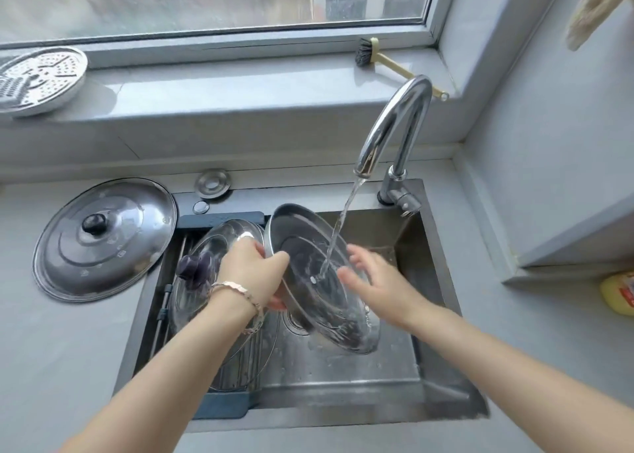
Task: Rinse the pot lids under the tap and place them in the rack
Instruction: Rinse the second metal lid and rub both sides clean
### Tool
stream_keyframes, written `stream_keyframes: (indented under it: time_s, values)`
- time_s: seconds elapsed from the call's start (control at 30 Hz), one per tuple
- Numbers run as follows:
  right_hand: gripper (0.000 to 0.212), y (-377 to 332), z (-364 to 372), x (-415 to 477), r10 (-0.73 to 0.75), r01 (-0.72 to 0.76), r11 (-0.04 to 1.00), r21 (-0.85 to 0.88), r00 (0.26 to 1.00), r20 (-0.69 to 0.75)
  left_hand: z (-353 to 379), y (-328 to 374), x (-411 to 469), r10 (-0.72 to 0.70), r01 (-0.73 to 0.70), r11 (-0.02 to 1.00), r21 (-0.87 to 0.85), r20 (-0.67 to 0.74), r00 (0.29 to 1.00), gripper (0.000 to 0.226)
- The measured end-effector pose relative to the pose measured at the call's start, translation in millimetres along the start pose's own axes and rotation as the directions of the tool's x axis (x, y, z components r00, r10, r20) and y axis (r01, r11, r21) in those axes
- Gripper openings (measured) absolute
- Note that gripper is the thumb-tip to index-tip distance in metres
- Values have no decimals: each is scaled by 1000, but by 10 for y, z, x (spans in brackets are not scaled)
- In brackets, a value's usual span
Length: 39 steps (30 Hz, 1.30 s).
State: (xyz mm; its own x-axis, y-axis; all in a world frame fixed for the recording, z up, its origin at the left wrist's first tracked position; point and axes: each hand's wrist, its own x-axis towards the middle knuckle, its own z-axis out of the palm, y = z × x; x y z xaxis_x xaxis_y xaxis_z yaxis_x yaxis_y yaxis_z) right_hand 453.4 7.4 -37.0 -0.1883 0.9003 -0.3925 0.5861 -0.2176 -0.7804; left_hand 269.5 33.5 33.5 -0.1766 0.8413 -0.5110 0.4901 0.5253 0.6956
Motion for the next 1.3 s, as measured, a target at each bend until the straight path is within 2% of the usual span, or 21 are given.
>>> stream_keyframes:
  time_s: [0.07, 0.1, 0.13, 0.2, 0.23, 0.3, 0.37, 0.43, 0.5, 0.57, 0.67, 0.73, 0.77, 0.83, 0.87, 0.93, 1.0, 1.1, 1.13, 1.23, 1.3]
  values:
    - [69, -196, 168, -182, -97, 52, 983, 178, 963, 253, 97, 90, 74, -72, 64, 995, 79, 96, 993, 23]
    - [67, -220, 228, -241, -133, 85, 981, 174, 948, 288, 157, 141, 128, -107, 93, 991, 97, 148, 983, 32]
    - [60, -205, 274, -270, -151, 125, 985, 118, 958, 243, 224, 186, 189, -135, 116, 988, 105, 190, 972, 40]
    - [31, -185, 271, -256, -139, 140, 990, 17, 990, -27, 355, 289, 272, -142, 123, 988, 92, 237, 961, 49]
    - [19, -171, 238, -233, -103, 109, 994, 31, 982, -156, 427, 358, 277, -134, 127, 991, 45, 258, 957, 46]
    - [12, -156, 142, -158, 0, 52, 987, 154, 946, -323, 552, 467, 277, -104, 142, 984, -111, 297, 949, 24]
    - [12, -140, 22, -55, 172, -36, 944, 327, 900, -400, 611, 480, 246, -99, 187, 949, -254, 324, 941, 17]
    - [15, -107, -80, 62, 386, -114, 815, 569, 838, -386, 647, 337, 293, -87, 146, 966, -213, 266, 960, 22]
    - [20, -78, -177, 119, 544, -133, 610, 781, 787, -291, 641, 132, 338, -49, 45, 999, 30, 141, 989, 32]
    - [12, -41, -259, 114, 602, -126, 414, 902, 780, -168, 574, -79, 340, -28, 17, 988, 151, 70, 997, 37]
    - [6, 58, -318, 56, 594, -88, 239, 967, 801, -74, 444, -312, 339, -56, 54, 992, 111, 18, 998, 48]
    - [13, 141, -283, 14, 561, -45, 151, 987, 826, -49, 340, -363, 312, -99, 99, 995, -8, -5, 995, 50]
    - [14, 185, -226, -15, 537, -47, 115, 992, 843, -23, 294, -381, 312, -136, 137, 979, -151, 13, 991, 47]
    - [13, 278, -73, -51, 437, -69, 46, 997, 898, 42, 195, -311, 256, -199, 234, 833, -502, 123, 972, 37]
    - [30, 326, 17, -45, 378, -70, 17, 997, 924, 59, 145, -273, 237, -185, 233, 756, -612, 141, 972, 32]
    - [56, 428, 199, 5, 318, -101, -33, 994, 942, 106, 58, -221, 216, -95, 143, 723, -676, 107, 990, 25]
    - [62, 456, 338, 69, 294, -118, 14, 993, 950, 109, -18, -208, 186, 13, 50, 701, -711, 83, 996, 20]
    - [104, 370, 450, 204, 276, -119, 129, 984, 958, 79, -139, -248, 146, 143, -34, 679, -733, 86, 986, 16]
    - [109, 340, 450, 242, 268, -97, 166, 981, 962, 49, -176, -285, 148, 160, -43, 669, -742, 88, 983, 18]
    - [97, 273, 322, 327, 244, 49, 328, 944, 960, -135, -266, -408, 176, 123, -23, 664, -747, 78, 989, 22]
    - [72, 168, 129, 302, 230, 163, 483, 860, 924, -304, -283, -480, 197, 67, 13, 690, -724, 81, 995, 28]
